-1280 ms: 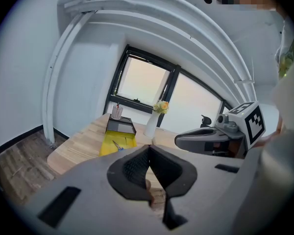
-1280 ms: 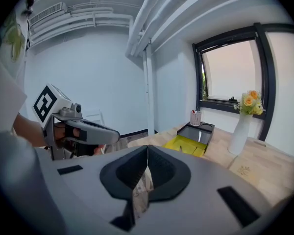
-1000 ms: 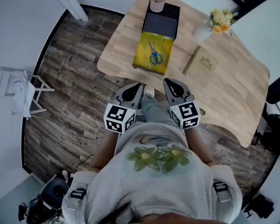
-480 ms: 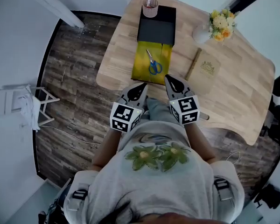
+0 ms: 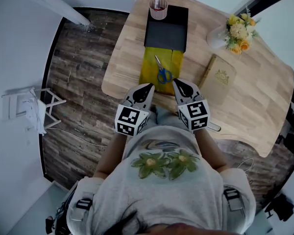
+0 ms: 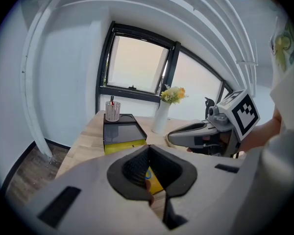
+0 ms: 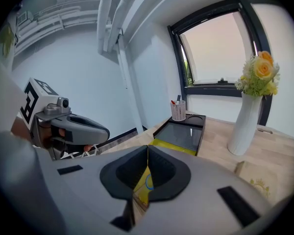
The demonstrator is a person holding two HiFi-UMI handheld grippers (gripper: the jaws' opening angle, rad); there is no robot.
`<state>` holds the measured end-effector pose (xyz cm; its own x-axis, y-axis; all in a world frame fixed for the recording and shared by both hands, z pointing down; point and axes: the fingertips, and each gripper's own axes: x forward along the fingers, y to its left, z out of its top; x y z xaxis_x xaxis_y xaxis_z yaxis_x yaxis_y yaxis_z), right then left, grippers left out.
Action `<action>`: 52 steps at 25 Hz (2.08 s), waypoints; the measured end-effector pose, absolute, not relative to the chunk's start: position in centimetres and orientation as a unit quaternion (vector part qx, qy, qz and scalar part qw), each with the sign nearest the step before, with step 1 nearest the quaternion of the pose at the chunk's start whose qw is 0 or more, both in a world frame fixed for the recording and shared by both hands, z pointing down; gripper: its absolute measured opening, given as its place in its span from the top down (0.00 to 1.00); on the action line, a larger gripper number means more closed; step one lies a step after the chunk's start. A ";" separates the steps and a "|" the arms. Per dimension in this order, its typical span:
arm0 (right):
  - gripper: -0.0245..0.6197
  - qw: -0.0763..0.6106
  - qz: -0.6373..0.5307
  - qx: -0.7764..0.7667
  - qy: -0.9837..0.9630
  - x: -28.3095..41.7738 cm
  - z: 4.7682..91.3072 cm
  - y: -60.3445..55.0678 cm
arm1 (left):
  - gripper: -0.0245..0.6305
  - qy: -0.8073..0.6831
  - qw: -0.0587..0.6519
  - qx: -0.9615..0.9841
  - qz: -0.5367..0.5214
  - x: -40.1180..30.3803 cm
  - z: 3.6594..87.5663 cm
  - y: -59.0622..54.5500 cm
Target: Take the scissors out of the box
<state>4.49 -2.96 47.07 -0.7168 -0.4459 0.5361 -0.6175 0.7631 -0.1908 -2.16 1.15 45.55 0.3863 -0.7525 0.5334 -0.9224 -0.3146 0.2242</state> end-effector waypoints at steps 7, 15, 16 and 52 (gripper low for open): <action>0.95 0.245 0.194 0.278 -0.908 3.7 48.4 -3.4 | 0.95 -0.530 0.268 0.785 0.175 -2.9 47.1 0.5; 0.95 0.244 0.209 0.308 -0.895 2.5 48.2 -4.2 | 0.95 -0.488 0.276 0.808 0.180 -4.4 47.4 -1.5; 0.95 0.243 0.211 0.312 -0.894 2.2 48.0 -4.2 | 0.95 -0.481 0.278 0.811 0.182 -4.6 47.5 -1.6; 0.84 0.355 0.260 0.357 -0.824 -0.6 56.2 -3.4 | 0.95 -0.392 0.288 0.850 0.201 -7.1 50.5 -3.9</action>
